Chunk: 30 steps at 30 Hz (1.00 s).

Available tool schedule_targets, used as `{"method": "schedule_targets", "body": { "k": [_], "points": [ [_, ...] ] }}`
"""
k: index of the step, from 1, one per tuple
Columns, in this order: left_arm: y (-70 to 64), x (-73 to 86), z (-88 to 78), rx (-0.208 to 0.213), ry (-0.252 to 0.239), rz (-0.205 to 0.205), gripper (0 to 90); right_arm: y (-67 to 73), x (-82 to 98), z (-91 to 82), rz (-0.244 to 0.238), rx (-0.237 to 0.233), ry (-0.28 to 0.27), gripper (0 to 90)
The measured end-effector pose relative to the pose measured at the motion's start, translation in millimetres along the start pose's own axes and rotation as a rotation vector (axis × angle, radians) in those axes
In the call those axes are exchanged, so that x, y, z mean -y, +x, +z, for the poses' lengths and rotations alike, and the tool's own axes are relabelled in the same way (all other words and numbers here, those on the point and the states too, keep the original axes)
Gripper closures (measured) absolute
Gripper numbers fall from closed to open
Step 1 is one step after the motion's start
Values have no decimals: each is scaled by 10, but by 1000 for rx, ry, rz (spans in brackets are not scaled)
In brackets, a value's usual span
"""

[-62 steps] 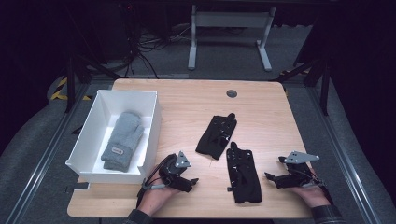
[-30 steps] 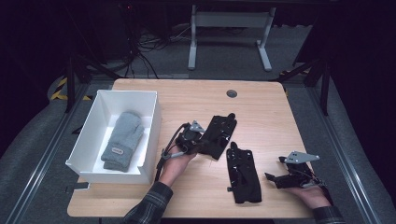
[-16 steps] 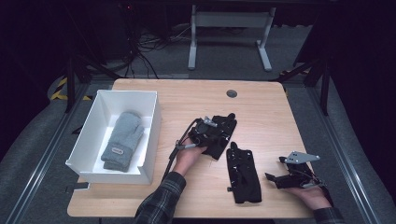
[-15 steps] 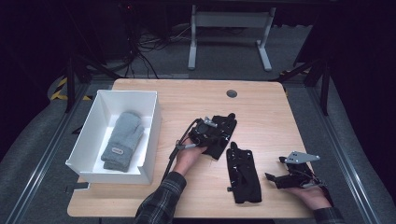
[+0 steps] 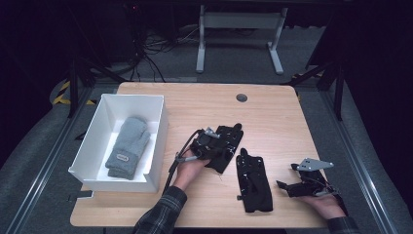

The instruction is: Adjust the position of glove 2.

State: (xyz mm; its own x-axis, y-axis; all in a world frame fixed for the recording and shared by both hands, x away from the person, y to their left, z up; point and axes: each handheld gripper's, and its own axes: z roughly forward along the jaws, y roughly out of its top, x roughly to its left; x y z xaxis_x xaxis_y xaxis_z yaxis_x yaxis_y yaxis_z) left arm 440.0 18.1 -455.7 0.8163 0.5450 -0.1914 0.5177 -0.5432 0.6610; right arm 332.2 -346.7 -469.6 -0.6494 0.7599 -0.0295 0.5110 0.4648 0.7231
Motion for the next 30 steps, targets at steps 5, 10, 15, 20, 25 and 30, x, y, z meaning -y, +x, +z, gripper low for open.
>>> {"method": "schedule_targets", "body": {
  "k": [5, 10, 15, 20, 25, 30],
  "points": [
    [-108, 141, -119, 3, 26, 20, 900, 0, 0, 0, 0, 0, 0, 83],
    [-209, 277, -212, 18, 35, 36, 900, 0, 0, 0, 0, 0, 0, 83],
    [-318, 441, -319, 35, 36, 49, 900, 0, 0, 0, 0, 0, 0, 83],
    [-385, 581, -420, 50, 41, 49, 900, 0, 0, 0, 0, 0, 0, 83],
    [-441, 669, -470, 65, 36, 48, 900, 0, 0, 0, 0, 0, 0, 83],
    [-461, 675, -533, 59, 5, 52, 820, 0, 0, 0, 0, 0, 0, 83]
  ]
}}
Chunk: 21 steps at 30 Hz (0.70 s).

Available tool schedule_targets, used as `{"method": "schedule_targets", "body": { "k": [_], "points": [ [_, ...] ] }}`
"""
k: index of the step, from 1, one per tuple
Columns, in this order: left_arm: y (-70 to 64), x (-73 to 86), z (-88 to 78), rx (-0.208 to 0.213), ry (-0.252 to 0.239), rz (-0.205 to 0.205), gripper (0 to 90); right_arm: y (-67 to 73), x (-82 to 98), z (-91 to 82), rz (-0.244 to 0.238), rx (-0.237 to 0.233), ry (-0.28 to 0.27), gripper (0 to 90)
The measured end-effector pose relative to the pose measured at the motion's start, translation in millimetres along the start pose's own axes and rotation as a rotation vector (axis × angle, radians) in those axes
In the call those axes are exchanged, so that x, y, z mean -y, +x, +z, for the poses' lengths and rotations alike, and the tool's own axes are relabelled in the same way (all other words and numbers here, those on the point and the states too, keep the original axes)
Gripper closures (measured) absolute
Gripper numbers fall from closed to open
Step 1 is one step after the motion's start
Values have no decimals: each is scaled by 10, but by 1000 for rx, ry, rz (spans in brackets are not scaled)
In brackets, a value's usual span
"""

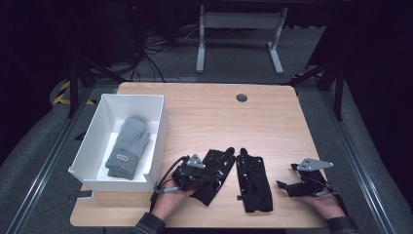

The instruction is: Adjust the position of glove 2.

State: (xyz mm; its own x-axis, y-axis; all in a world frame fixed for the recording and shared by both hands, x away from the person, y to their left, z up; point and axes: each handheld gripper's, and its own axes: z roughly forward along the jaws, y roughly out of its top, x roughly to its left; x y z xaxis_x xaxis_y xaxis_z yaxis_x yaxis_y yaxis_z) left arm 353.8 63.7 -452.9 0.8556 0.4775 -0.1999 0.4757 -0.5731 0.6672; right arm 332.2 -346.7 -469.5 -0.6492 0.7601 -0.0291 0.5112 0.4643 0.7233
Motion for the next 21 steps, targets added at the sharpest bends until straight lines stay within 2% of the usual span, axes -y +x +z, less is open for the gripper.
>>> {"method": "schedule_targets", "body": {
  "k": [2, 4, 7, 11, 14, 18, 21],
  "points": [
    [-10, -31, -56, -23, -39, -5, 781, 0, 0, 0, 0, 0, 0, 83],
    [-8, -55, -107, -64, -57, -18, 735, 0, 0, 0, 0, 0, 0, 83],
    [45, -49, -115, -120, -59, -61, 629, 0, 0, 0, 0, 0, 0, 83],
    [138, -36, -87, -147, -60, -106, 561, 0, 0, 0, 0, 0, 0, 83],
    [172, -23, -79, -151, -69, -143, 552, 0, 0, 0, 0, 0, 0, 83],
    [191, -6, -79, -166, -70, -171, 570, 0, 0, 0, 0, 0, 0, 83],
    [205, -11, -112, -174, -109, -191, 600, 0, 0, 0, 0, 0, 0, 83]
  ]
}}
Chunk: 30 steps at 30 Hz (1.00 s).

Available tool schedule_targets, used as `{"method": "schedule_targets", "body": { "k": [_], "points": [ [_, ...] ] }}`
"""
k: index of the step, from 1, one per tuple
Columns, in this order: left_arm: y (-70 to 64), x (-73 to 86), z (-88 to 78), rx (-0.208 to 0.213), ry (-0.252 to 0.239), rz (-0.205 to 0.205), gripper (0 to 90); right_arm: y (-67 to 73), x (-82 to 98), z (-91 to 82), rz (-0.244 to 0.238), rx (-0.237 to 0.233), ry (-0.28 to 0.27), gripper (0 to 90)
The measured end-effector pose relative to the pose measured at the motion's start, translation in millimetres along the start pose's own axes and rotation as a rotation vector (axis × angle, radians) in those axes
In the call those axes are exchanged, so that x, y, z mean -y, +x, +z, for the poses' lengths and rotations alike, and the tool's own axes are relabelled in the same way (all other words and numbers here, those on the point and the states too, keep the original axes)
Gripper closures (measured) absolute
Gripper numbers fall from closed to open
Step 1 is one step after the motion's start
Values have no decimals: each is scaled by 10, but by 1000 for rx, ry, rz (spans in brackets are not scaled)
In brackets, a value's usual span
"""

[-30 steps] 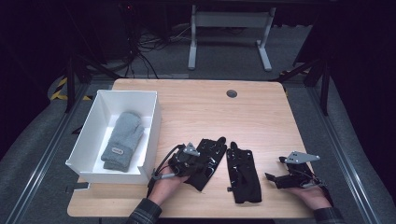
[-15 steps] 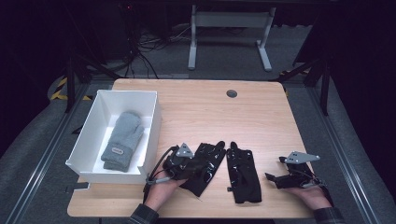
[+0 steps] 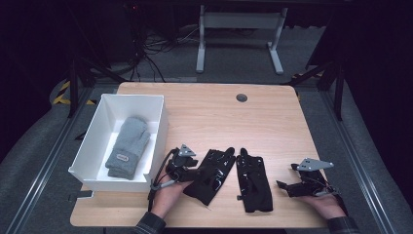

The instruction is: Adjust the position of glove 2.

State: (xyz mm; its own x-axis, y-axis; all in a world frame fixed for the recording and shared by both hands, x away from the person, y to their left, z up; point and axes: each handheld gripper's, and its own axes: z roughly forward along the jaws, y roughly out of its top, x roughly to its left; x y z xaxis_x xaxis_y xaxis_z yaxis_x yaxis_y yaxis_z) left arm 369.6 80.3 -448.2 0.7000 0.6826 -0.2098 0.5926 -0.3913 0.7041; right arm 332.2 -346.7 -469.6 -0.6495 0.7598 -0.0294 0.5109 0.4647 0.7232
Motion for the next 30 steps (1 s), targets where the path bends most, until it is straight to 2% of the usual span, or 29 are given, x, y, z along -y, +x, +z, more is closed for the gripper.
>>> {"method": "schedule_targets", "body": {
  "k": [3, 5, 7, 9, 10, 11, 13, 14, 17, 18, 21, 22, 23, 24, 26, 27, 28, 29, 30],
  "points": [
    [13, -9, 5, -19, 5, -14, 620, 0, 0, 0, 0, 0, 0, 83],
    [22, -2, 64, -38, 51, -8, 627, -1, 0, 0, 0, -1, 0, 83],
    [32, 8, 108, -46, 68, -12, 631, -1, 0, 0, -1, -1, 0, 83],
    [23, 17, 144, -66, 102, 13, 631, -2, 0, 0, -1, -1, 0, 83],
    [23, 17, 144, -66, 102, 13, 628, -2, 0, 0, -1, -1, 0, 83],
    [-4, 20, 154, -82, 99, 35, 633, -2, 0, 0, -1, -1, 0, 83],
    [-27, 19, 161, -74, 103, 50, 692, -3, 0, 0, -2, -2, 0, 83],
    [-41, 16, 164, -61, 108, 42, 744, -3, 0, 0, -2, -2, 0, 83],
    [-57, -10, 171, -68, 125, 46, 842, -3, 0, 0, -2, -2, 0, 83],
    [-47, -19, 168, -64, 131, 45, 857, -2, 0, 0, -1, -2, 0, 83],
    [6, -19, 163, -26, 119, -4, 874, -2, 0, -2, -3, -2, 0, 84],
    [6, -19, 163, -26, 119, -4, 875, -2, 0, -2, -3, -2, 0, 84],
    [45, -20, 148, 25, 101, -38, 875, 3, -22, -11, 0, -3, 16, 143],
    [47, -24, 133, 42, 88, -51, 876, 9, -39, -26, -6, -8, 25, 184],
    [44, -37, 101, 60, 74, -57, 876, 31, -62, -40, -13, -21, 32, 234],
    [40, -47, 84, 73, 60, -62, 877, 45, -74, -47, -19, -34, 32, 292],
    [40, -47, 84, 73, 60, -62, 877, 45, -74, -47, -19, -34, 32, 292],
    [39, -62, 51, 93, 43, -64, 876, 83, -100, -68, -31, -86, 20, 446],
    [39, -62, 51, 93, 43, -64, 877, 83, -100, -68, -31, -86, 20, 446]
  ]
}}
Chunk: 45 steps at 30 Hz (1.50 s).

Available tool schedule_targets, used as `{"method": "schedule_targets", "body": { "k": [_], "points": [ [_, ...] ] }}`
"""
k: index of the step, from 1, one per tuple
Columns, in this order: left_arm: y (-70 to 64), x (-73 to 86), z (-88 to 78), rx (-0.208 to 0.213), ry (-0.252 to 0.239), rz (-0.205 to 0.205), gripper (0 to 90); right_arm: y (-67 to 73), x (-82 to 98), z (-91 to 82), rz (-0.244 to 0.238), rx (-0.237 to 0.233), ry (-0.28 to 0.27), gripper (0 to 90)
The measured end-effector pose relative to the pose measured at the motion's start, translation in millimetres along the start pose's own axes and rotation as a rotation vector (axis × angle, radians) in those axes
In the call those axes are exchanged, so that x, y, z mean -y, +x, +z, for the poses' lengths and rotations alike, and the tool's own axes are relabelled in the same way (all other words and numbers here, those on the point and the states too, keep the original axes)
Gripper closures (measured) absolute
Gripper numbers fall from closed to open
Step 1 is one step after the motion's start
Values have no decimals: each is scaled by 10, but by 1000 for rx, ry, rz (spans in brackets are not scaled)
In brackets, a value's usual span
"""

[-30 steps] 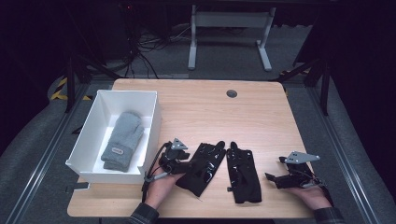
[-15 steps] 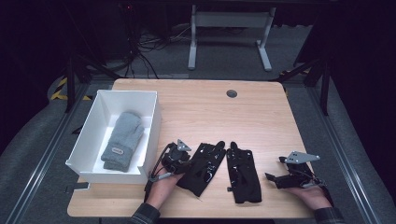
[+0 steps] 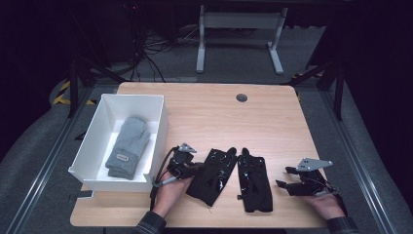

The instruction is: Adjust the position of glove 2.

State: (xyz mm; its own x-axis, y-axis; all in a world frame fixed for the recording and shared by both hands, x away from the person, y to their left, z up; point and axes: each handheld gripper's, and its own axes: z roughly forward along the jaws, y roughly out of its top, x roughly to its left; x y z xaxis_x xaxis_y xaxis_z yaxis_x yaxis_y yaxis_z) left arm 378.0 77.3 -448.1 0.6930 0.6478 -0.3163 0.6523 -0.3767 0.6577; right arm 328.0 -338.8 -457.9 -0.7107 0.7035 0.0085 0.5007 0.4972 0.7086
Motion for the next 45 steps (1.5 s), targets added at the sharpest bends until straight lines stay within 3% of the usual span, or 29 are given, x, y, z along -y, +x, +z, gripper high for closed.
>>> {"method": "schedule_targets", "body": {
  "k": [2, 5, 10, 24, 38, 45],
  "points": [
    [-2, -5, -22, 28, -17, -12, 876, 42, -34, -2, -16, -47, -4, 604],
    [-11, -20, -58, 62, -39, -22, 877, 106, -82, 20, -36, -101, -3, 758],
    [-41, -66, -109, 105, -76, -25, 877, 194, -154, 103, -61, -133, 32, 900],
    [-45, -150, -173, 163, -129, -38, 878, 368, -318, 264, -108, -211, 34, 900],
    [-195, -305, -121, 218, -159, -12, 878, 475, -432, 369, -132, -239, 28, 900],
    [-246, -392, -72, 247, -177, -20, 878, 477, -442, 391, -137, -238, 32, 900]
  ]
}}
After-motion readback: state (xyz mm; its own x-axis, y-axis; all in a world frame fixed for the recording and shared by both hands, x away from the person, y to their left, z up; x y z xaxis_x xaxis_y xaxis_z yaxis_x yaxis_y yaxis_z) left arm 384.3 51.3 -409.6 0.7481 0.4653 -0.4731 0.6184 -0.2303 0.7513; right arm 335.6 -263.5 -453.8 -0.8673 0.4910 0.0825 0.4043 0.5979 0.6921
